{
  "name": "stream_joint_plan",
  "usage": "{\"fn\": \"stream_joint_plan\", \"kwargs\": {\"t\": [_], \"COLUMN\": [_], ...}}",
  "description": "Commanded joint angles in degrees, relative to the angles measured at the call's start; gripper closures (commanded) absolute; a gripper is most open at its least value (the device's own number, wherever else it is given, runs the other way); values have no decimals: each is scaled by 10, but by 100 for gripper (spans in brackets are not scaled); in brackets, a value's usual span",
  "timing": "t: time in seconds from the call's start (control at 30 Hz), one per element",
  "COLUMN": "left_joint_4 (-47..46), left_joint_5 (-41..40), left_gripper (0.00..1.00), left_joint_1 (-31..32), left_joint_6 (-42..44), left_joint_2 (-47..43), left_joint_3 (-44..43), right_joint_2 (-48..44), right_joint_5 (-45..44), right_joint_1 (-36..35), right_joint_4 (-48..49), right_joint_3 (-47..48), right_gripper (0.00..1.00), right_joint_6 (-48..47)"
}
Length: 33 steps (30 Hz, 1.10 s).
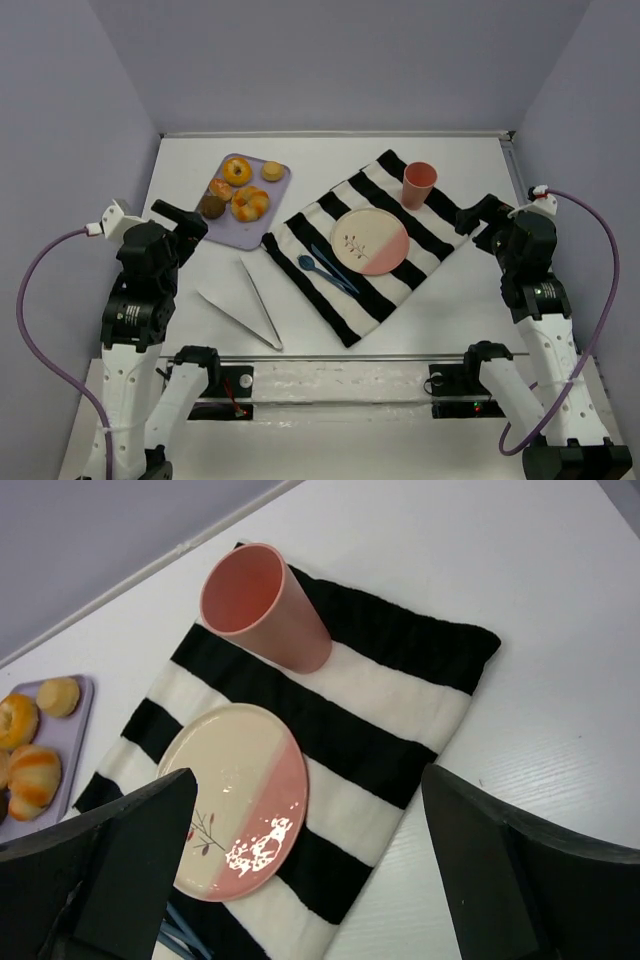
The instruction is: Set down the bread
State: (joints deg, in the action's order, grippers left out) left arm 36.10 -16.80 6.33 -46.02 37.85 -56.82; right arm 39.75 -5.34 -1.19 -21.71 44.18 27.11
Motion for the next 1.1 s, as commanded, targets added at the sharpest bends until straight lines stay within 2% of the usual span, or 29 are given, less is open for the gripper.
{"fn": "stream_joint_plan", "kwargs": {"t": [0.0,0.17,0.23,0.33,0.4,0.43,0.5,0.53,0.57,0.6,0.63,0.7,0.73,0.8,0.87,0.9,1.07], "left_joint_4": [-6,-12,-17,-25,-33,-36,-38,-36,-35,-35,-34,-36,-34,-31,-25,-25,-23], "left_joint_5": [11,19,19,19,21,23,26,23,20,19,19,17,12,0,-14,-14,-12], "left_gripper": [1,1,1,1,1,1,1,1,1,1,1,1,1,1,1,1,1], "left_joint_1": [1,2,1,1,2,2,1,2,1,1,1,1,0,0,0,-1,-3], "left_joint_6": [99,123,131,135,138,138,141,143,142,143,143,142,142,136,130,130,128], "left_joint_2": [18,42,44,45,42,42,40,43,43,43,43,43,43,43,45,45,50], "left_joint_3": [11,13,12,10,22,27,36,34,32,32,31,33,34,36,40,41,39], "right_joint_2": [-8,-5,2,13,28,28,38,52,59,67,87,121,143,219,304,333,492], "right_joint_5": [22,-27,-13,49,152,153,231,242,242,223,160,65,56,12,-85,-85,-65], "right_joint_1": [1,1,1,1,1,1,1,-67,-67,-105,-205,-314,-404,-486,-613,-614,-720], "right_joint_4": [-7,-33,-36,-33,-34,-33,-15,-1,0,3,7,17,24,27,28,28,47], "right_joint_3": [25,31,38,46,56,57,54,57,62,67,80,94,104,137,171,183,262], "right_gripper": [0,0,0,0,0,0,0,0,0,0,0,0,0,0,0,0,0], "right_joint_6": [-25,-22,-21,-42,-73,-73,-84,-88,-88,-91,-98,-106,-110,-122,-156,-156,-195]}}
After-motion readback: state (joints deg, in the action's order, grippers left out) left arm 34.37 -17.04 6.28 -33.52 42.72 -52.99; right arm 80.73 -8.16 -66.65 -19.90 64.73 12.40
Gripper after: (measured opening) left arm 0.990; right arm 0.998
